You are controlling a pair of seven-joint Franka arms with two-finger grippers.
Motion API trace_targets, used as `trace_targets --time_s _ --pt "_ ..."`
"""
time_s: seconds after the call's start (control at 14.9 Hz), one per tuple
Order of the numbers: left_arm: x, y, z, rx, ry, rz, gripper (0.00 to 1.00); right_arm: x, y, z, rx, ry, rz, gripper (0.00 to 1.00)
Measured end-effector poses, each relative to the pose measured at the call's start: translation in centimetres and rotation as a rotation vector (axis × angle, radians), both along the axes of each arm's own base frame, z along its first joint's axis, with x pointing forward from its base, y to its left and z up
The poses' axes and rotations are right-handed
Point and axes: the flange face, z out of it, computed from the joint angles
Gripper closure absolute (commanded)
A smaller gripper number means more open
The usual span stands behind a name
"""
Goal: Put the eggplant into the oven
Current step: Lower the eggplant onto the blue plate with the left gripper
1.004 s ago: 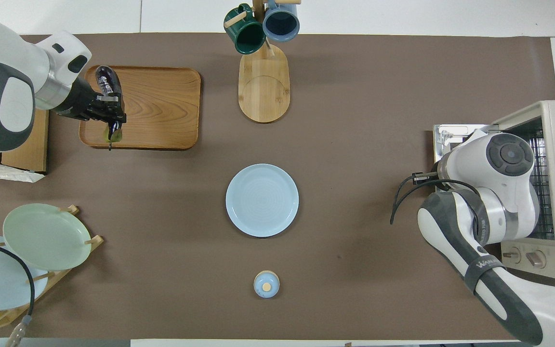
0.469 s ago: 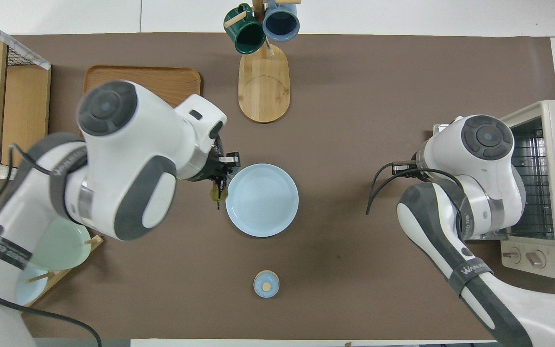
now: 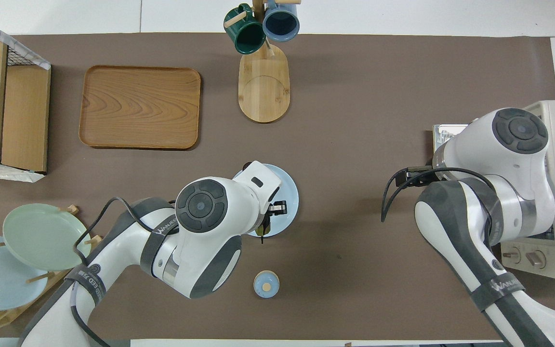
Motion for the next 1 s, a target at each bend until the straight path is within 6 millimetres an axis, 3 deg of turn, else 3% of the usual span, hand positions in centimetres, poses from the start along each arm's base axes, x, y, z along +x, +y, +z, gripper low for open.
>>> trace_targets --time_s 0.47,0.54,0.6,0.87,1.0 --pt "-1.6 -1.5 -5.1 -0.008 -0.029 0.003 1.0 0.2 0.6 0.4 0.008 -0.01 0.01 0.0" --pt "-1.6 -1.5 -5.3 -0.007 -0.029 0.004 0.42 0.2 0.6 0.5 0.009 -0.012 0.01 0.0" --pt "-1.5 -1.5 -5.4 -0.006 -0.028 0.005 0.0 0.3 0.6 0.5 0.009 -0.015 0.011 0.0" --pt "-0.4 -0.8 -4.6 -0.005 -0.027 0.023 0.0 0.3 2.0 0.5 0.017 -0.027 0.038 0.0" --pt "2.4 1.1 -1.9 0.022 0.024 0.015 0.0 0.1 4.2 0.8 0.055 -0.042 0.052 0.0"
